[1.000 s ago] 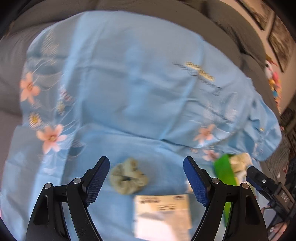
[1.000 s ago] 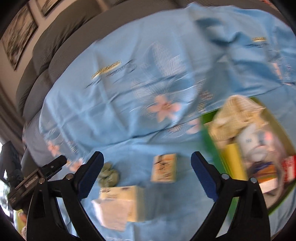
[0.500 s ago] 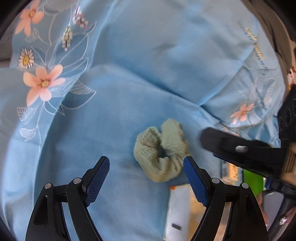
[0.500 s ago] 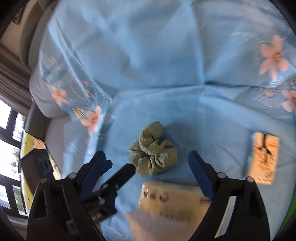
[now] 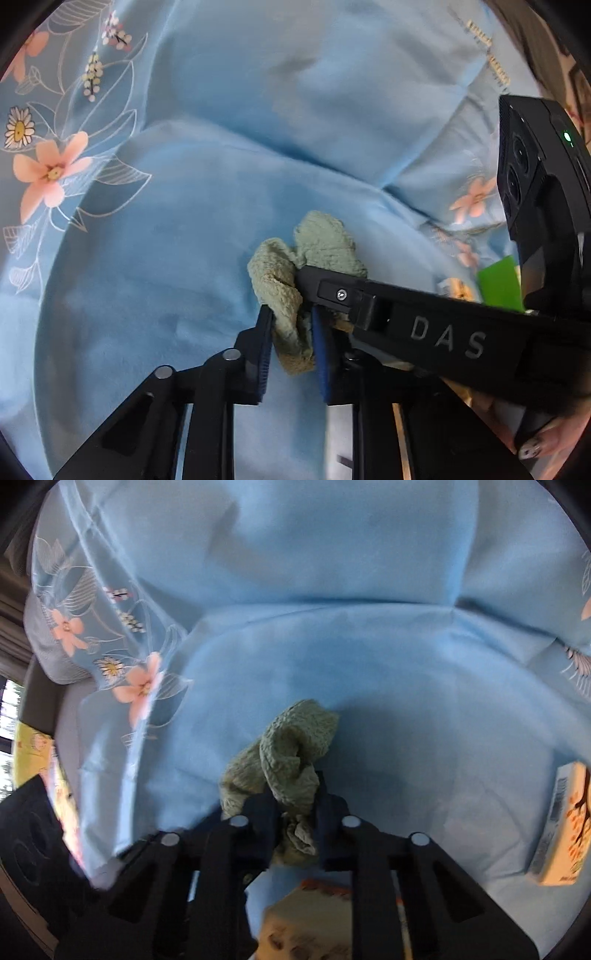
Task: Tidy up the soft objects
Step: 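Move the right tool to the green washcloth and grasp it, then carry the green washcloth with the right tool and release it into the green box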
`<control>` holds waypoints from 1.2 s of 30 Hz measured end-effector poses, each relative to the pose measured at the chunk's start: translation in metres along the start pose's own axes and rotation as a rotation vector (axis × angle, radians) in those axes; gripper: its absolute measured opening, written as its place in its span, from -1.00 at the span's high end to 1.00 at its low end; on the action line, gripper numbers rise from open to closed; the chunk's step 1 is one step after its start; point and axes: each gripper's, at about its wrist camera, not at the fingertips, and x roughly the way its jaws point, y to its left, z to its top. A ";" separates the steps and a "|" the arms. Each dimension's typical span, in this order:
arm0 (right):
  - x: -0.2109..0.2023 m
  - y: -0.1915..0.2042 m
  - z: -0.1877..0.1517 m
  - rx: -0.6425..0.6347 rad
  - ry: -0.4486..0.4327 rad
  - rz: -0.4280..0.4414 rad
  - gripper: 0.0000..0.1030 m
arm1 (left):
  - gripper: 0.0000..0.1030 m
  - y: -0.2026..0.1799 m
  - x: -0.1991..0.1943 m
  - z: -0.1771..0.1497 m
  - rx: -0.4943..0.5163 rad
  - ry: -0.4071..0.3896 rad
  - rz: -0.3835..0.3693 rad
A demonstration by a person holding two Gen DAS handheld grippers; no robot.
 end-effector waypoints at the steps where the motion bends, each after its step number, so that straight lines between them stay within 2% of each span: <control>1: -0.006 0.003 -0.002 -0.011 -0.020 0.002 0.73 | 0.62 -0.004 -0.007 -0.001 0.006 -0.017 -0.003; 4: -0.037 0.007 -0.015 -0.030 -0.080 0.027 0.73 | 0.62 -0.016 -0.036 -0.006 0.029 -0.077 -0.017; 7: -0.070 0.017 -0.032 -0.039 -0.146 0.094 0.73 | 0.62 -0.031 -0.072 -0.015 0.082 -0.131 -0.010; 10: -0.107 0.034 -0.062 -0.097 -0.243 0.085 0.72 | 0.62 -0.054 -0.107 -0.034 0.140 -0.183 -0.006; 15: -0.153 0.037 -0.108 -0.105 -0.344 0.108 0.72 | 0.62 -0.082 -0.152 -0.064 0.197 -0.243 0.011; 20: -0.186 0.027 -0.165 -0.040 -0.438 0.162 0.66 | 0.62 -0.105 -0.181 -0.104 0.230 -0.252 -0.037; 24: -0.198 0.021 -0.200 0.000 -0.468 0.162 0.66 | 0.62 -0.125 -0.188 -0.131 0.268 -0.237 -0.054; 36: -0.240 -0.016 -0.271 0.122 -0.576 0.111 0.66 | 0.62 -0.184 -0.195 -0.177 0.425 -0.205 -0.090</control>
